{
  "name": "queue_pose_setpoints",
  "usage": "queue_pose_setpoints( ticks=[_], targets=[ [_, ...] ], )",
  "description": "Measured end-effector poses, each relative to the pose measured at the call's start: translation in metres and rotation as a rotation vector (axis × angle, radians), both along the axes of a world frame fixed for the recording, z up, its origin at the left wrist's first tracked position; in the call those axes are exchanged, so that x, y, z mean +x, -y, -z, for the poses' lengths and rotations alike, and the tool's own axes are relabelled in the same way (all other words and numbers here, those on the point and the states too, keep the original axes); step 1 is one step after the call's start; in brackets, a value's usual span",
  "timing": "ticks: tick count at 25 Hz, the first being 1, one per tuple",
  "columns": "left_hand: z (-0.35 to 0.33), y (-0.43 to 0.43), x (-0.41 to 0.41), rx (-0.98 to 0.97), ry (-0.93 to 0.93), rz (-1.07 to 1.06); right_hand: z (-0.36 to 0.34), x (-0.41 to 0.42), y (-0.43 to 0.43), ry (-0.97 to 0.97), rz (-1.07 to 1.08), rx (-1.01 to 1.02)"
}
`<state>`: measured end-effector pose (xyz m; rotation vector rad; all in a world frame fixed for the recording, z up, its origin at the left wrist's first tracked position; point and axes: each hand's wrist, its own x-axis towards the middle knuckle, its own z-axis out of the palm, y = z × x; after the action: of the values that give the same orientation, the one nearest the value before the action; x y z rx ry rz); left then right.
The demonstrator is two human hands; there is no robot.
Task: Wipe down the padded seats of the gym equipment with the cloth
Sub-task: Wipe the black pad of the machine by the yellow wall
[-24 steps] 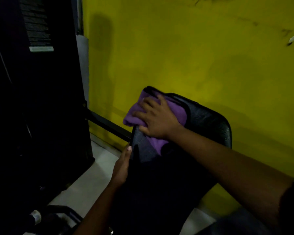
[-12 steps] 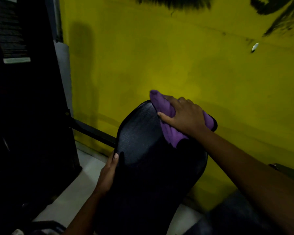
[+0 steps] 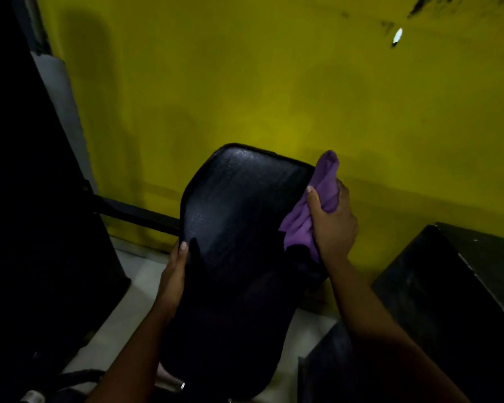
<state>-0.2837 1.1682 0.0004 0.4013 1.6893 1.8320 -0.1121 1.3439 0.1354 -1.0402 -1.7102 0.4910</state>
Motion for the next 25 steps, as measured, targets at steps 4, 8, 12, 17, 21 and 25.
queue_pose_setpoints(
  ticks=[4,8,12,17,21,25],
  targets=[
    [0.003,0.0,-0.003,0.028,-0.019,0.03,0.038,0.006,0.025,-0.258,0.092,-0.192],
    [-0.002,-0.001,-0.002,0.045,-0.07,0.036,0.079,0.002,0.062,-0.402,0.183,-0.377],
    [-0.001,0.0,-0.002,0.084,-0.138,0.06,0.125,0.005,0.104,-0.359,0.197,-0.511],
    [0.002,0.001,-0.003,0.105,-0.156,0.062,0.154,0.056,0.132,-0.096,-0.206,-0.657],
    [0.005,0.002,-0.004,0.088,-0.183,0.04,0.09,0.079,0.103,0.171,-0.342,0.075],
    [0.009,0.004,-0.006,0.082,-0.171,0.082,0.014,-0.003,0.051,0.68,-0.136,0.638]
  ],
)
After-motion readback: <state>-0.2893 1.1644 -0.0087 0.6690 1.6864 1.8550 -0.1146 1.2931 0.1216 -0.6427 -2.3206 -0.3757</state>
